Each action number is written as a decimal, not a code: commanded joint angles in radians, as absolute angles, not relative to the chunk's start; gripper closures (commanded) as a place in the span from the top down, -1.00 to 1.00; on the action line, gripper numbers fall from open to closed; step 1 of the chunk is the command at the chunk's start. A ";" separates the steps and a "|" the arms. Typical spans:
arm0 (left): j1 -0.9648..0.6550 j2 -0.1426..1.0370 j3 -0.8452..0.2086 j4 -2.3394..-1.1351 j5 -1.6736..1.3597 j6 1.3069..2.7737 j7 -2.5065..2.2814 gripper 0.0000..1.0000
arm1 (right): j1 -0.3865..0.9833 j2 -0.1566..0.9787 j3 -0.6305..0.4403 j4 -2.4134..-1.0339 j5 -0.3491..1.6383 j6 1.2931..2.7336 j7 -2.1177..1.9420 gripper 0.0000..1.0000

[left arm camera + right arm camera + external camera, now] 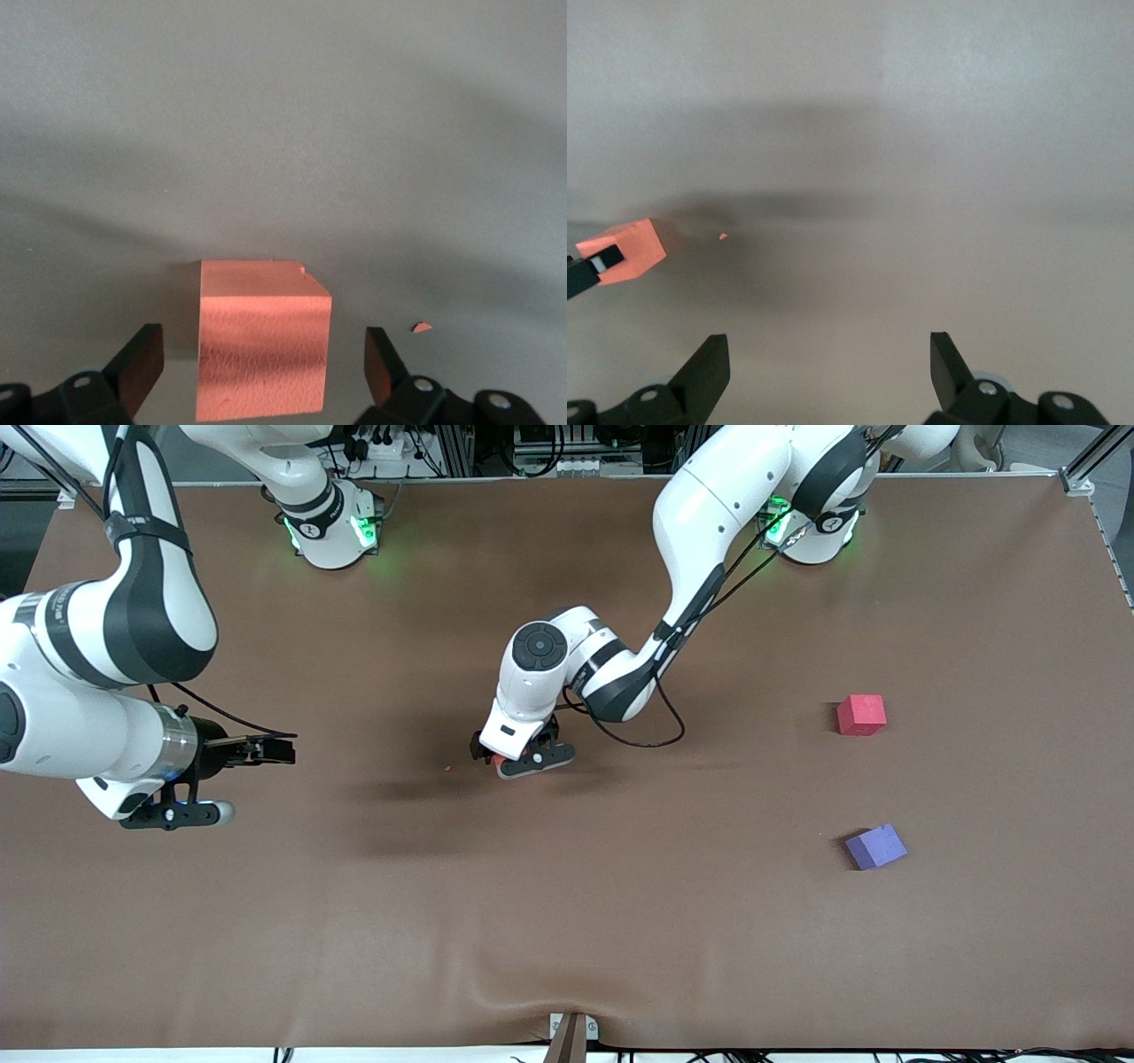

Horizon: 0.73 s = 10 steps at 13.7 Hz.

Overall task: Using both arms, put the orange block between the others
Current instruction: 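Carry the orange cube with the left gripper between the pink and purple cubes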

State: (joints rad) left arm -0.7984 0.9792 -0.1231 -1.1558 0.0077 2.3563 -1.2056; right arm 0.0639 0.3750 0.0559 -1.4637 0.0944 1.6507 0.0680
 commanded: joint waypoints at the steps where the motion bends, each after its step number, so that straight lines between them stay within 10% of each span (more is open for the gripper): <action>1: -0.816 1.031 -0.109 -1.083 0.014 2.365 -1.247 0.84 | 0.075 0.357 0.071 -1.497 0.087 1.728 0.058 1.00; 3: -0.816 1.038 -0.107 -1.083 0.014 2.373 -1.246 0.39 | 0.084 0.357 0.071 -1.491 0.084 1.746 0.058 1.00; 6: -0.815 1.043 -0.101 -1.085 0.014 2.375 -1.246 -0.99 | 0.103 0.351 0.071 -1.474 0.075 1.750 0.058 1.00; 10: -0.752 0.931 -0.100 -1.109 0.018 2.311 -1.232 -1.00 | 0.118 0.357 0.071 -1.476 0.046 1.827 0.058 1.00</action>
State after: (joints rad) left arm -0.7946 1.0053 -0.1078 -1.1042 0.0076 2.3667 -1.2216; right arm 0.1171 0.3721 0.0675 -1.4667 0.0698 1.7985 0.0663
